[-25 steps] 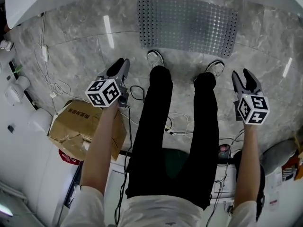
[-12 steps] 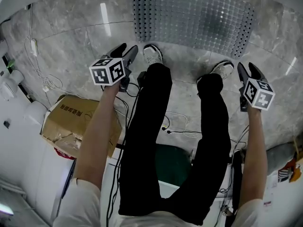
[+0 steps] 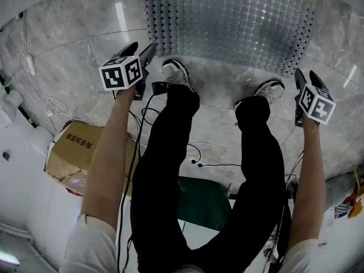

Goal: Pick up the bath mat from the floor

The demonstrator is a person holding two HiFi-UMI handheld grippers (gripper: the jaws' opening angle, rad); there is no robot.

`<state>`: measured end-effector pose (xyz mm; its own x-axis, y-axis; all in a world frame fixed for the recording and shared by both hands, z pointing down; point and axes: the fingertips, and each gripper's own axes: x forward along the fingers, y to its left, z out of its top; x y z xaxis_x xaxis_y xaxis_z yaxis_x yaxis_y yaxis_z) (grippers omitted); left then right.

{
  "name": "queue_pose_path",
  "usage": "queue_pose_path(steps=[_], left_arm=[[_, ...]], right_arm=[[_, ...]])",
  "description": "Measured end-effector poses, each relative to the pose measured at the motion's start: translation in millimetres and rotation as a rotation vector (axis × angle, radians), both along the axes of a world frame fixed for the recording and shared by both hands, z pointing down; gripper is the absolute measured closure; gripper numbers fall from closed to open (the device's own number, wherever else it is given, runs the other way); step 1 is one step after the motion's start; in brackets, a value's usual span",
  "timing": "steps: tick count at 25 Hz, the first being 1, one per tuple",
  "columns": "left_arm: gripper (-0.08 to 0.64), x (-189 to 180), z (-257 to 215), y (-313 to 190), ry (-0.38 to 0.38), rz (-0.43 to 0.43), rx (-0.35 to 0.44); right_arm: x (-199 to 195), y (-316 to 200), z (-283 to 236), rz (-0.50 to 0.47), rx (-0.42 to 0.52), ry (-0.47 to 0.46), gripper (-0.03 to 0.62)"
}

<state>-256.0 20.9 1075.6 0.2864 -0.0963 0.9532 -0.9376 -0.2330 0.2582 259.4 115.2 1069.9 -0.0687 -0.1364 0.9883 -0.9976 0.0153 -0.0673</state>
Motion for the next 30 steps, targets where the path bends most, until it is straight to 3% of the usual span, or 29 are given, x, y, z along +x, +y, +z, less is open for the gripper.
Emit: queue_pose_path(steps=[4, 11, 16, 24, 30], left_arm=[[0.264, -1, 24, -14, -0.054, 0.048, 0.013], [0.227, -6, 69, -33, -0.095, 0.038, 0.026], [0.230, -18, 94, -49, -0.121, -0.012, 0.040], [0.244, -2, 123, -60, -0.022, 0.009, 0.016], [0.250, -6, 136, -61, -0.024, 0.004, -0.016]], right_arm=[[8, 0, 21, -0.026, -0.002, 0.025, 0.394], [30, -11, 55, -0.046, 0.003, 0.051, 0.383], [43, -15, 79, -0.005, 0.017, 0.054, 0.380], [58, -25, 111, 0.048, 0.030, 0.032, 0.374], [55, -27, 133, 0.035, -0.012, 0.017, 0.362]])
